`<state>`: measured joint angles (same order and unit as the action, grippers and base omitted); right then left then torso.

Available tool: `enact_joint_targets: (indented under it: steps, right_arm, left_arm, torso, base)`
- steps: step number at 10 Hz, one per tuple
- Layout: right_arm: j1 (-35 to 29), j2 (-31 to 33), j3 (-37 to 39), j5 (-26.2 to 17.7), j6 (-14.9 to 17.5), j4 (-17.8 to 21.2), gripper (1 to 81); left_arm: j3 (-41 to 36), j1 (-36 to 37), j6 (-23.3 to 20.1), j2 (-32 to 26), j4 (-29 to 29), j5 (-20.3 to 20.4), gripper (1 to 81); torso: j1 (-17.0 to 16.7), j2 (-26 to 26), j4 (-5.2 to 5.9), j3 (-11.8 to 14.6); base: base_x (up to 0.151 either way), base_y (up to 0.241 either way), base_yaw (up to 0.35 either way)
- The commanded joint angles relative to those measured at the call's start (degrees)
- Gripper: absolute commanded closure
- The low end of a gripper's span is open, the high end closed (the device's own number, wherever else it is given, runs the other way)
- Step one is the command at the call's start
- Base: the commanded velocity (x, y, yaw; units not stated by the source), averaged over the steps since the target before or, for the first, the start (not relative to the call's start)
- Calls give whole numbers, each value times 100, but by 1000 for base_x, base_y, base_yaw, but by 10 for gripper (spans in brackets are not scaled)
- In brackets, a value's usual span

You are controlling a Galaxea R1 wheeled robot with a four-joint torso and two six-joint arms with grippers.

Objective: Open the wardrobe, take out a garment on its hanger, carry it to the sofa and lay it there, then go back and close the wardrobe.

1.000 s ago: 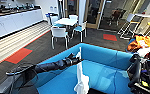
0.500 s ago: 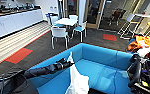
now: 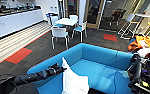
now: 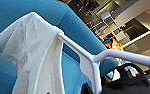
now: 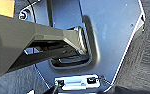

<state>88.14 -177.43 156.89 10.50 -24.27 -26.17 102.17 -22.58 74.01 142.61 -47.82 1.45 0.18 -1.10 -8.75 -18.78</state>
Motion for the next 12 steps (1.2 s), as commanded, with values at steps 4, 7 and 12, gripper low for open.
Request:
enact_joint_targets:
  steps: [4, 7, 12]
  right_arm:
    - [7, -14, -2, -294, 1, 7, 10]
    - [16, -14, -2, -294, 1, -1, 10]
    - [16, -23, -11, -276, 1, -2, 10]
  left_arm:
    - [-355, 443, -9, -944, -456, 180, 811]
    - [-355, 48, -9, -1488, -798, 171, 811]
    - [-286, -620, -71, -1849, -1211, 171, 10]
  torso:
    - [0, 0, 321, 0]
    - [-2, 0, 409, 0]
    - [-2, 0, 411, 0]
  base:
    - [0, 0, 0]
    - [0, 0, 0]
    - [0, 0, 0]
